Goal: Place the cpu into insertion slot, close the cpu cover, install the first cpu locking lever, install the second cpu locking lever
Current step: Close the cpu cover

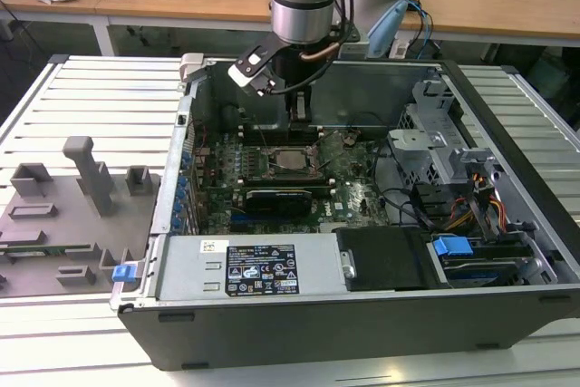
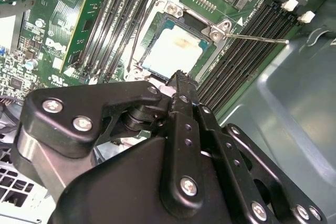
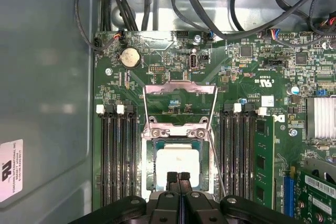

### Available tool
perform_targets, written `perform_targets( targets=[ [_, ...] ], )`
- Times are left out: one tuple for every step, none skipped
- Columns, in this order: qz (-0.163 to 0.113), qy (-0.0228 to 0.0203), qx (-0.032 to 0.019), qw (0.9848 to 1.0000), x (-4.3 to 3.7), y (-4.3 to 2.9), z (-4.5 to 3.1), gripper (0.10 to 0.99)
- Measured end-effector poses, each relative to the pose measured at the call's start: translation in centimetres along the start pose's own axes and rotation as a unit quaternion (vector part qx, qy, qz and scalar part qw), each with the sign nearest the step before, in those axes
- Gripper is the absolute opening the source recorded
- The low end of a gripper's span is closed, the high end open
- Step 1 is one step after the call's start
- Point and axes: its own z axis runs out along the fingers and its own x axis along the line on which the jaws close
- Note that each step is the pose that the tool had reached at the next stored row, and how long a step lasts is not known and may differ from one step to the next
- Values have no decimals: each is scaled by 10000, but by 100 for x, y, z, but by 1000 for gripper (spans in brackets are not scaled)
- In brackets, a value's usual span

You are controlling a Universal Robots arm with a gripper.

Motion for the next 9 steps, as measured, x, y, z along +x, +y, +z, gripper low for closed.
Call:
perform_targets(
  targets=[
    [0, 0, 0, 10000, 0, 0, -2, 106],
    [0, 0, 0, 10000, 0, 0, -3, 106],
    [0, -1, 0, 10000, 0, 0, -8, 106],
    [0, -2, 1, 10000, 0, 0, -12, 106],
    [0, -2, 1, 10000, 0, 0, -17, 106],
    [0, -1, 1, 10000, 0, 1, -26, 106],
    [0, -1, 0, 10000, 0, 1, -33, 106],
    [0, -1, 0, 10000, 1, 1, -39, 106],
    [0, -1, 0, 10000, 1, 2, -44, 106]
  ],
)
